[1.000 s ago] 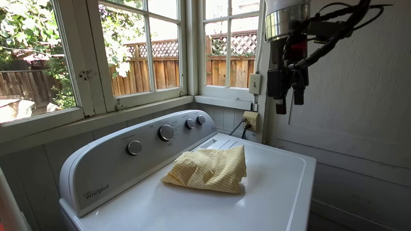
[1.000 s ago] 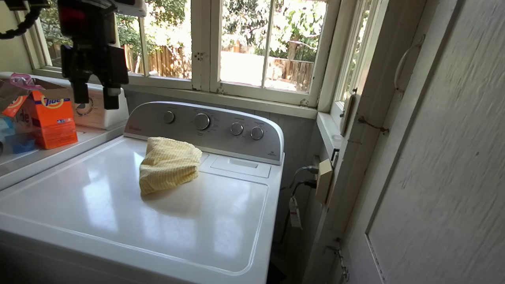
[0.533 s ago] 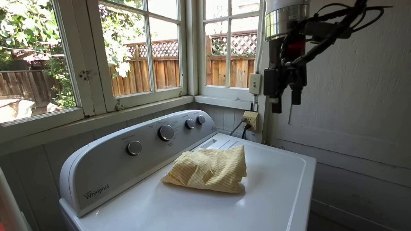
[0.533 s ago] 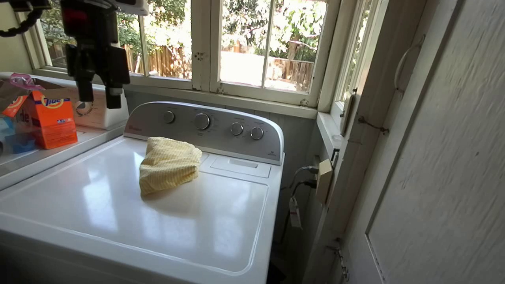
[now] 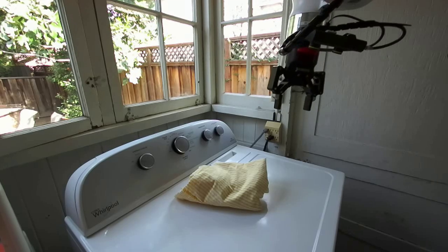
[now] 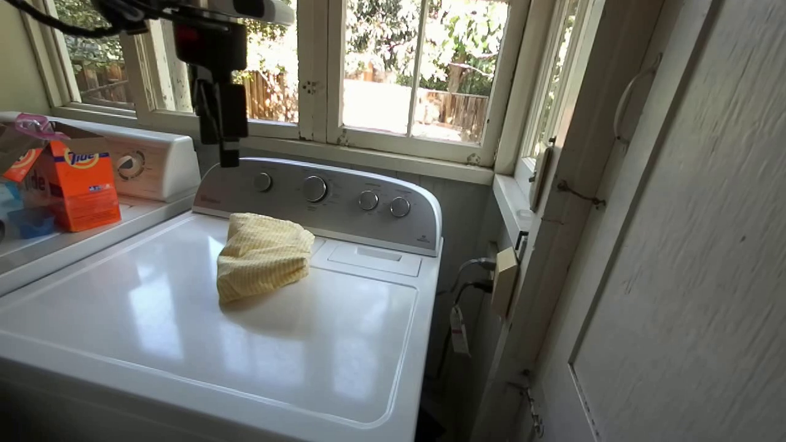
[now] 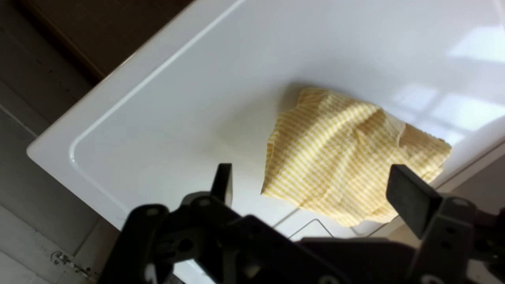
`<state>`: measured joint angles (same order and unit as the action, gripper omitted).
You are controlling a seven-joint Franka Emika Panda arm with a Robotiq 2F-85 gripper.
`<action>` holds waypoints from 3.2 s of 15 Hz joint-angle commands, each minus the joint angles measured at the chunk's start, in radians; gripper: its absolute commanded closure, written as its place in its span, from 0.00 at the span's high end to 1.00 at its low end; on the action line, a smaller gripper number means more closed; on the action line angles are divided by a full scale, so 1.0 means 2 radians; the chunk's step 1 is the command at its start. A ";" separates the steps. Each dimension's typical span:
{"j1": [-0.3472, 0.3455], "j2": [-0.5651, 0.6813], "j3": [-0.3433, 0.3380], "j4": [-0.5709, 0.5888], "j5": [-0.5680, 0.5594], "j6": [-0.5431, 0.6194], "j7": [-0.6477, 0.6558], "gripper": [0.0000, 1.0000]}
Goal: Unlatch the hook on the door
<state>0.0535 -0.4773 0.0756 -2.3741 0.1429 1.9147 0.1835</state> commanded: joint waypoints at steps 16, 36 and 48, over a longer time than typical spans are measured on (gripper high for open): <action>-0.048 0.108 -0.069 0.032 0.218 0.207 0.053 1.00; -0.033 0.169 -0.112 0.056 0.512 0.504 0.099 1.00; -0.042 0.177 -0.122 0.072 0.556 0.482 0.056 1.00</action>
<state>-0.0277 -0.1495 -0.1481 -2.2547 1.2102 2.9008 0.3322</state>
